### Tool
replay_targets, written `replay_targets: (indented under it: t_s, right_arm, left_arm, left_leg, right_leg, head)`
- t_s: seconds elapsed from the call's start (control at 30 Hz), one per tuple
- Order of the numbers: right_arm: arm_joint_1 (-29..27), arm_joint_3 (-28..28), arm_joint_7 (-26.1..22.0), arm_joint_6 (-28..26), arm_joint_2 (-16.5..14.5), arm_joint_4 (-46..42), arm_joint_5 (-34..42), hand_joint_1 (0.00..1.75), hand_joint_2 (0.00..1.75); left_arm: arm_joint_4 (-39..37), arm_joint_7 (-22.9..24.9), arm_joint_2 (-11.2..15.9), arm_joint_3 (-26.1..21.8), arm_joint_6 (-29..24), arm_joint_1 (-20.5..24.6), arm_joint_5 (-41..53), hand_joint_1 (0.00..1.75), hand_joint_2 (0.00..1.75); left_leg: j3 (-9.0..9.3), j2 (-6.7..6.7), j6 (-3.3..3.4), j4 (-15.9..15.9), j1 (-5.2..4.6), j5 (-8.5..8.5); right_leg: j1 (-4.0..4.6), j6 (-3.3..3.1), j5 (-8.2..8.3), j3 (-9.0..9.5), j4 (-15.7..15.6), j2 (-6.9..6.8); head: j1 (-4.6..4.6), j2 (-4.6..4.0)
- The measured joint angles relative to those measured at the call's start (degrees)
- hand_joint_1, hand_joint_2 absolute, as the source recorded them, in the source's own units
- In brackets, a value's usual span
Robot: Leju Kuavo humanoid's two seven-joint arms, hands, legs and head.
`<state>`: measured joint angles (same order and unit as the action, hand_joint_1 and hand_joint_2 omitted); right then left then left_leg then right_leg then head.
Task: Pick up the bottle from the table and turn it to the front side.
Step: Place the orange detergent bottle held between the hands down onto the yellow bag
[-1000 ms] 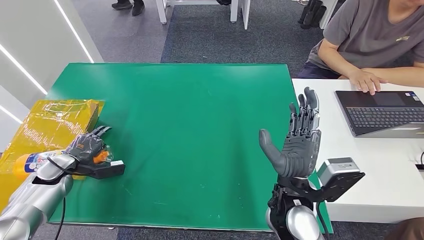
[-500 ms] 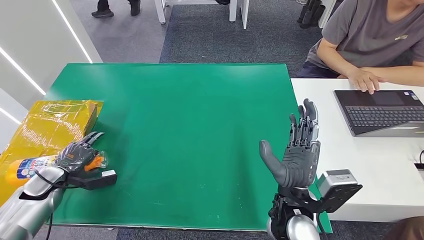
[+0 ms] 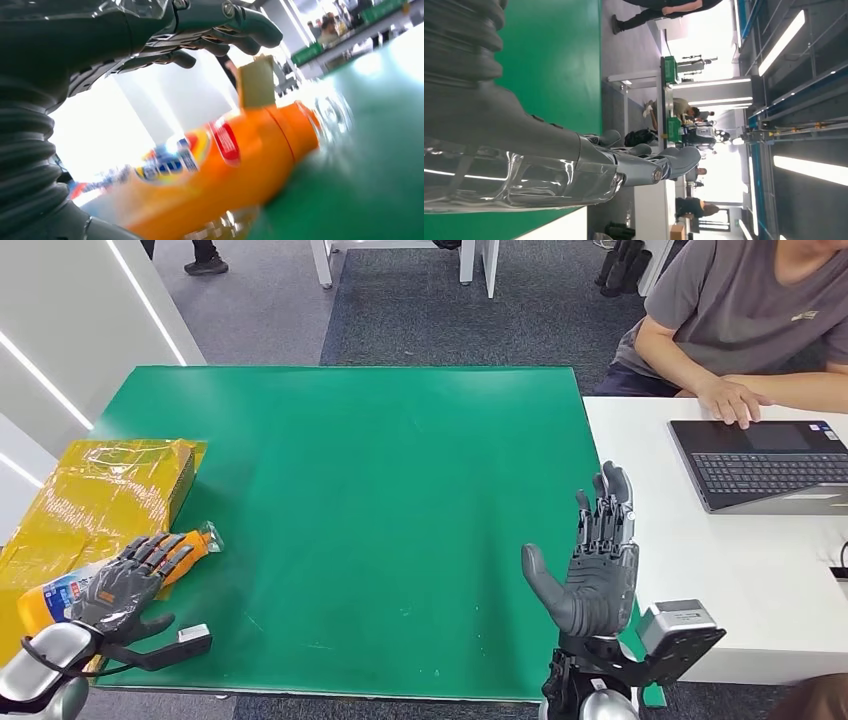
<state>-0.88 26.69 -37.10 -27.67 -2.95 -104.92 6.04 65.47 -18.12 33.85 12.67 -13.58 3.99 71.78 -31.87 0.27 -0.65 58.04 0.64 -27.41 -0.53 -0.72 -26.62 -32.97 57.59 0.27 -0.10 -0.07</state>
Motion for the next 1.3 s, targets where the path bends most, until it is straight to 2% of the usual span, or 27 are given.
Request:
replay_targets:
  t_s: [0.27, 0.5, 0.67, 0.77, 0.87, 1.0, 1.2, 1.3]
  right_arm:
    - [-0.6, -0.3, -0.5, 0.8, 0.0, 1.1, 1.7, 0.0, 1.75]
    - [-0.8, -0.3, -0.7, 1.0, 0.0, 1.8, 2.1, 0.0, 1.75]
    - [-0.8, -0.3, -0.1, 1.7, -0.2, 1.9, 2.0, 0.0, 1.75]
    - [-0.8, -0.4, 0.3, 2.2, -0.4, 1.9, 1.6, 0.0, 1.75]
    - [-0.7, -0.6, 0.6, 2.9, -0.7, 1.9, 1.1, 0.0, 1.75]
    - [-0.7, -0.8, 1.0, 3.4, -1.0, 2.1, 0.5, 0.0, 1.75]
    - [-0.7, -0.8, 1.1, 3.5, -1.1, 2.2, 0.0, 0.0, 1.75]
    - [-0.4, -0.7, 1.1, 3.5, -1.1, 2.5, -1.3, 0.0, 1.75]
  left_arm:
    - [8.0, -0.9, 0.6, -3.7, 1.1, -4.1, 0.1, 0.0, 1.75]
    - [10.6, -0.9, 1.5, -5.2, 1.5, -5.0, 0.0, 0.0, 1.75]
    - [13.3, -1.1, 2.0, -6.7, -0.9, -6.0, -2.0, 0.0, 1.75]
    - [14.6, -2.4, 1.7, -7.7, -4.0, -4.9, -4.7, 0.0, 1.75]
    - [15.1, -4.9, 0.4, -8.5, -9.0, -2.5, -10.2, 0.0, 1.75]
    - [15.3, -9.4, -3.8, -9.5, -14.7, 1.2, -21.9, 0.0, 1.75]
    - [15.3, -11.4, -8.1, -9.7, -16.0, 3.7, -27.2, 0.0, 1.75]
    - [15.3, -14.8, -11.5, -9.9, -15.8, 5.2, -37.4, 0.0, 1.75]
  left_leg:
    - [-0.01, -0.04, 0.0, 0.0, 0.01, 0.01]
    - [-0.03, -0.07, 0.0, 0.0, 0.01, 0.01]
    - [-0.03, -0.07, 0.0, 0.0, 0.0, 0.01]
    - [-0.04, -0.16, 0.0, 0.0, 0.0, 0.01]
    - [-0.04, -0.2, 0.0, 0.0, 0.0, 0.02]
    - [-0.03, -0.21, 0.02, 0.0, -0.01, 0.03]
    - [-0.03, -0.17, 0.02, 0.1, -0.01, 0.03]
    - [-0.05, -0.25, 0.02, 0.1, -0.01, 0.03]
  right_leg:
    - [0.0, 0.0, 0.0, 0.0, 0.0, -0.04]
    - [0.0, 0.0, 0.0, 0.0, 0.0, -0.06]
    - [0.0, 0.0, 0.0, -0.02, 0.0, -0.07]
    - [0.0, 0.0, 0.0, -0.01, 0.0, -0.16]
    - [0.0, 0.0, 0.01, 0.0, 0.0, -0.19]
    - [-0.01, 0.0, 0.02, 0.03, 0.0, -0.2]
    - [-0.01, 0.01, 0.02, 0.01, 0.0, -0.16]
    - [-0.02, 0.01, 0.02, 0.01, 0.0, -0.26]
  head:
    - [0.0, 0.0]
    - [0.01, 0.0]
    - [0.01, 0.0]
    - [0.01, 0.0]
    - [0.01, 0.0]
    - [0.01, 0.0]
    - [0.0, 0.0]
    - [0.0, 0.0]
